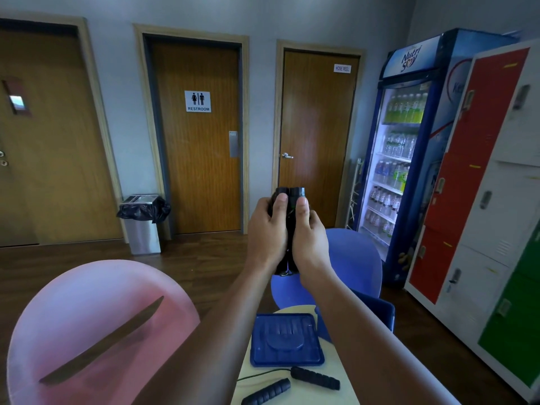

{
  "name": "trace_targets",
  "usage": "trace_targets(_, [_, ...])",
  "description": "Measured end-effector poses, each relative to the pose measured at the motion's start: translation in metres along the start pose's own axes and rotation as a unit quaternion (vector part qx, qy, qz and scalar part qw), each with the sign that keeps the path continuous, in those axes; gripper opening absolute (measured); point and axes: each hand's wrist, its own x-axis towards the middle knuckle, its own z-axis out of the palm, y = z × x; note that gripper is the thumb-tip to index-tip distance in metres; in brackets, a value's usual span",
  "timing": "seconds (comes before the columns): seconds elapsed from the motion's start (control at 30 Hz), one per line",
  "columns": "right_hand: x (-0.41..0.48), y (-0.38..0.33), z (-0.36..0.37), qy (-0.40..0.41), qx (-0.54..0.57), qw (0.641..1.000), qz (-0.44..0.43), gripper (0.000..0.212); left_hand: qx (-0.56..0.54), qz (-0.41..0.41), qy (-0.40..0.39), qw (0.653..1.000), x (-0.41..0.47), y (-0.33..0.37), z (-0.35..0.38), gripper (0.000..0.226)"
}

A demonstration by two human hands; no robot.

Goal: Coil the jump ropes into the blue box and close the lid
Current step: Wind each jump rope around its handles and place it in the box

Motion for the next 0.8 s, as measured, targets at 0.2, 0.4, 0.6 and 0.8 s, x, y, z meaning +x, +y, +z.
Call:
trace_targets(0.2, [0.002, -0.006, 0.006, -0.009, 0.000, 1.000, -0.005, 0.072, 0.003, 0.026, 0.035, 0.999, -0.002, 0.002, -0.001, 0.024])
trace_targets(0.4, [0.006, -0.008, 0.011, 0.003, 0.006, 1.000, -0.006, 0.062, 0.038, 0.054, 0.049, 0.997, 0.003, 0.003, -0.002, 0.026])
trace_targets(0.6, [0.010, -0.009, 0.021, -0.020, 0.018, 0.999, 0.019, 0.070, 0.068, 0.080, 0.063, 0.992, 0.009, 0.005, -0.011, 0.024])
trace_targets(0.8, [0.015, -0.007, 0.023, -0.067, 0.107, 0.989, 0.073, 0.056, 0.052, 0.045, 0.001, 0.998, 0.016, 0.011, -0.028, 0.027])
